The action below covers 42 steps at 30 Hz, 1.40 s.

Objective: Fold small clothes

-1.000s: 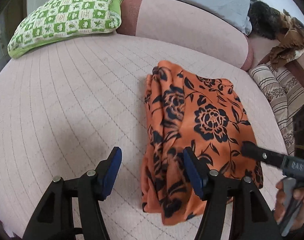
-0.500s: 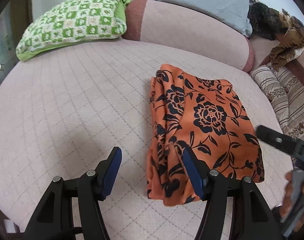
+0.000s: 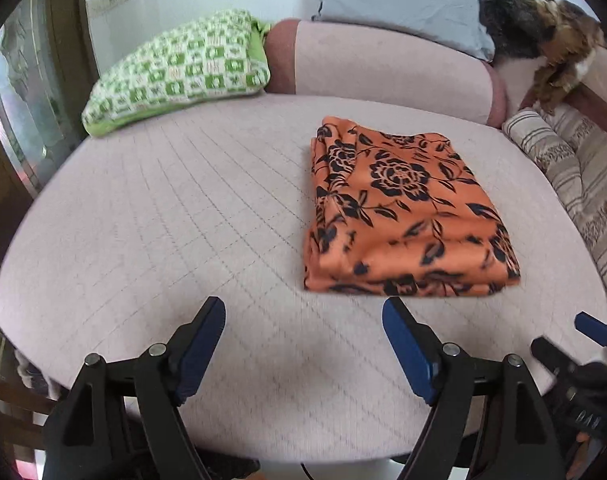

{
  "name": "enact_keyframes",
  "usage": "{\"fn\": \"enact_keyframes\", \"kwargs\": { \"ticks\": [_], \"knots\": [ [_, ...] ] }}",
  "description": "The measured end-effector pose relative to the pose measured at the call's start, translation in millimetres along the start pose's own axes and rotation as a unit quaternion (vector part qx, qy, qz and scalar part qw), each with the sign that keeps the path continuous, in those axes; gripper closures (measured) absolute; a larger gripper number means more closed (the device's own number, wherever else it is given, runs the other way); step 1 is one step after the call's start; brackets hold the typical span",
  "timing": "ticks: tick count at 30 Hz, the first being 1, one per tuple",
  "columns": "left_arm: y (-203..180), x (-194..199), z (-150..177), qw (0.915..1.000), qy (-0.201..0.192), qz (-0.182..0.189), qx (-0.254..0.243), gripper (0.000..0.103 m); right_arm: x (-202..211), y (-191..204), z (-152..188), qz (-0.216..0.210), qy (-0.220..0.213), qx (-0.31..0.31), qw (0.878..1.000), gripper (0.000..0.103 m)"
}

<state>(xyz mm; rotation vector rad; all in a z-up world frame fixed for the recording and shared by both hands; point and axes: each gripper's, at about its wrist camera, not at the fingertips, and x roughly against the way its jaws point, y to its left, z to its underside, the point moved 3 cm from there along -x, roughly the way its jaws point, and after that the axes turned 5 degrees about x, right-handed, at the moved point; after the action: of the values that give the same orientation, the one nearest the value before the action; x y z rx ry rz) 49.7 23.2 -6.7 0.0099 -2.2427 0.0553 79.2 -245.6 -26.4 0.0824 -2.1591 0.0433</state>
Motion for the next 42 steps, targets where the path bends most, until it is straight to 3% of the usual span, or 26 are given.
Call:
{"fn": "enact_keyframes", "kwargs": {
  "ticks": [1,5,8,15,19,25,30,42],
  "knots": [
    [-3,6,4,1.0000,-0.006,-0.003,-0.006,0.022,4,6,8,0.009,-0.003,0.010,1.000,0.000],
    [-12,28,8,0.9998,-0.010,-0.004,-0.017,0.021,14,20,18,0.042,-0.011,0.063,0.997,0.000],
    [-16,42,6,0.9993,-0.029,-0.016,-0.017,0.015,31,15,12,0.043,-0.037,0.048,0.997,0.000],
    [-16,64,-1,0.9992,-0.037,0.008,0.011,0.012,58,-4,-11,0.064,-0.070,0.025,0.995,0.000],
    [-20,66,-1,0.9993,-0.037,-0.010,0.005,0.009,62,-7,-16,0.075,-0.071,0.018,0.994,0.000],
    [-22,70,-4,0.9990,-0.043,0.000,0.009,0.009,64,-2,-17,0.073,-0.070,0.026,0.995,0.000],
    [-21,69,-7,0.9983,-0.053,-0.021,0.008,0.009,66,2,-18,0.075,-0.075,0.030,0.994,0.000],
    [-21,67,-11,0.9984,-0.055,-0.002,0.010,0.009,70,10,-29,0.079,-0.089,0.037,0.992,0.000]
  ]
}}
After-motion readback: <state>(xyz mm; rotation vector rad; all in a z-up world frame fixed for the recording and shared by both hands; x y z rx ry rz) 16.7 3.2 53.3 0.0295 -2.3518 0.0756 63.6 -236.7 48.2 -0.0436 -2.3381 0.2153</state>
